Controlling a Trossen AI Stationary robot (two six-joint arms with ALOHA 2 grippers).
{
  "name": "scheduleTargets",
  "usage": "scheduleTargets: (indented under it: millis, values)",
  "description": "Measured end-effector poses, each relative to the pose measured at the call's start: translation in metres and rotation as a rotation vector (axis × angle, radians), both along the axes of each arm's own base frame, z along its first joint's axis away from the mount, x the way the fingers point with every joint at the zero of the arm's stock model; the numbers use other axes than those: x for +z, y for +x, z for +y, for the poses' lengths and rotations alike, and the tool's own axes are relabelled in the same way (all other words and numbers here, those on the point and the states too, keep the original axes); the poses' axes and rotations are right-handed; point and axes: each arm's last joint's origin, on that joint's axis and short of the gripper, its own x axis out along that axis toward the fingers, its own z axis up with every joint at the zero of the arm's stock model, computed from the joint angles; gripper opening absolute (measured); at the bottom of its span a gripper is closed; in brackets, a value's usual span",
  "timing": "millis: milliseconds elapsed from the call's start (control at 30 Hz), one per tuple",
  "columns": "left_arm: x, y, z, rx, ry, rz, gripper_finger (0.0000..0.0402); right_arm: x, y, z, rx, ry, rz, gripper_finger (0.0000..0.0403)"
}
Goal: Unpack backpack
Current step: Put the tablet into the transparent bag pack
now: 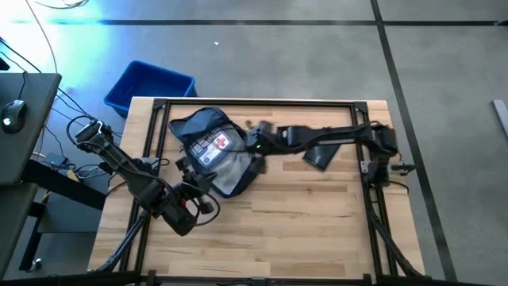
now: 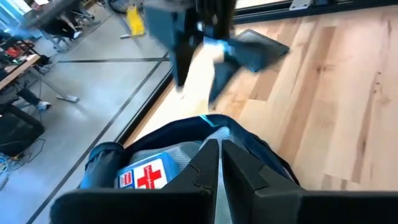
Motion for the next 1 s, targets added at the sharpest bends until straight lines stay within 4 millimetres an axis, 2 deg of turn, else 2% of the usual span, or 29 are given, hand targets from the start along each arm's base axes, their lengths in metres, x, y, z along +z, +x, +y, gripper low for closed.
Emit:
scheduleTargets:
  millis: [100,200,333,433,567,667,767,900,1000]
  values:
    - [-0.002,-0.002,-0.001,0.005,-0.018,-0.011,0.0000,0.002,-0.037,-0.010,-0.027,0.060,0.229,0.0263]
    - [-0.009,-0.001,0.001,0.030,-0.065,-0.027,0.0000,-0.018,-0.074,-0.017,-0.140,0.127,0.339,0.0263]
    - [-0.023,0.006,0.005,0.065,-0.101,-0.067,0.0000,-0.052,-0.131,-0.025,-0.331,0.231,0.387,0.0263]
    - [-0.032,0.018,0.007,0.043,-0.138,-0.084,0.0000,-0.081,-0.166,-0.029,-0.526,0.262,0.371,0.0263]
    - [-0.037,0.047,0.008,-0.078,-0.189,-0.101,0.0000,-0.114,-0.194,-0.025,-0.641,0.361,0.343,0.0263]
    - [-0.043,0.069,0.004,-0.168,-0.180,-0.115,0.0000,-0.130,-0.199,-0.021,-0.646,0.425,0.293,0.0263]
    - [-0.054,0.090,0.003,-0.243,-0.169,-0.113,0.0000,-0.130,-0.186,-0.011,-0.576,0.520,0.179,0.0263]
    - [-0.078,0.113,0.002,-0.327,-0.178,-0.091,0.0000,-0.115,-0.163,0.014,-0.386,0.630,0.070,0.0263]
    - [-0.095,0.126,0.000,-0.375,-0.175,-0.049,0.0000,-0.089,-0.144,0.025,-0.262,0.628,-0.044,0.0263]
